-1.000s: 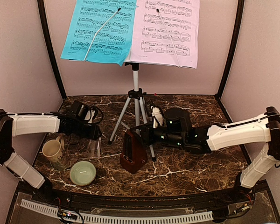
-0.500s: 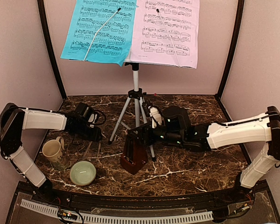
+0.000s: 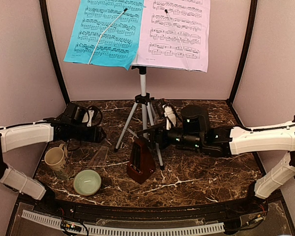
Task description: Set up the instrument practice props
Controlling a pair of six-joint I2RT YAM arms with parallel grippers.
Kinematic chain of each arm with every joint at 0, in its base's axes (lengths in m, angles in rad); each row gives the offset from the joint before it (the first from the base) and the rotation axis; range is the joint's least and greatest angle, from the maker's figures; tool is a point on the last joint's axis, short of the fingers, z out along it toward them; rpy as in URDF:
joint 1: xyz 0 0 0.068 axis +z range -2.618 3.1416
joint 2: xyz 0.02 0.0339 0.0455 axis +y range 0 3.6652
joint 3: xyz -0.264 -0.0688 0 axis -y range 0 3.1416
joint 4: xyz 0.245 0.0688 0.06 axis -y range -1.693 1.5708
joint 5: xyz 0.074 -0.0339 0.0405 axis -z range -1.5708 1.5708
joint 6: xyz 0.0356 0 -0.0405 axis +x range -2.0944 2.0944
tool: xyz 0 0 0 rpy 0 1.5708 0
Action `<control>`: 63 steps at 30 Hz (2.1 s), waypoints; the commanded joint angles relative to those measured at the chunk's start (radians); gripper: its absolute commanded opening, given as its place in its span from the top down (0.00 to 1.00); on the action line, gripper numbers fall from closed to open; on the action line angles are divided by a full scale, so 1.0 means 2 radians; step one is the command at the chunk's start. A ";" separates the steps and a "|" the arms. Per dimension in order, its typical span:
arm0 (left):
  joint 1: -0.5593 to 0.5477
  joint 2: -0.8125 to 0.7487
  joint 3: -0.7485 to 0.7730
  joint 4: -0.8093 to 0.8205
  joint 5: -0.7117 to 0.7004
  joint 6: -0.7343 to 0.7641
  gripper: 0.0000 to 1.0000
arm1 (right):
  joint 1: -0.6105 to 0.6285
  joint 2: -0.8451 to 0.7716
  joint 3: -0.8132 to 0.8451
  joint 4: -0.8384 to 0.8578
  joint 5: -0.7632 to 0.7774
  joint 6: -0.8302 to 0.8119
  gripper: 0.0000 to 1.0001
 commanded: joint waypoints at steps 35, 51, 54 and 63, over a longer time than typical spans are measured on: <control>-0.251 -0.108 -0.154 0.359 0.024 0.063 0.59 | 0.017 0.000 -0.015 -0.002 -0.003 0.040 0.55; -0.251 -0.087 -0.135 0.348 0.020 0.071 0.61 | 0.017 0.009 -0.014 0.002 -0.003 0.040 0.59; -0.251 -0.084 -0.132 0.347 0.020 0.071 0.61 | 0.017 0.009 -0.014 0.002 -0.003 0.039 0.60; -0.251 -0.073 -0.129 0.347 0.013 0.071 0.62 | 0.018 0.014 -0.015 0.004 -0.008 0.040 0.63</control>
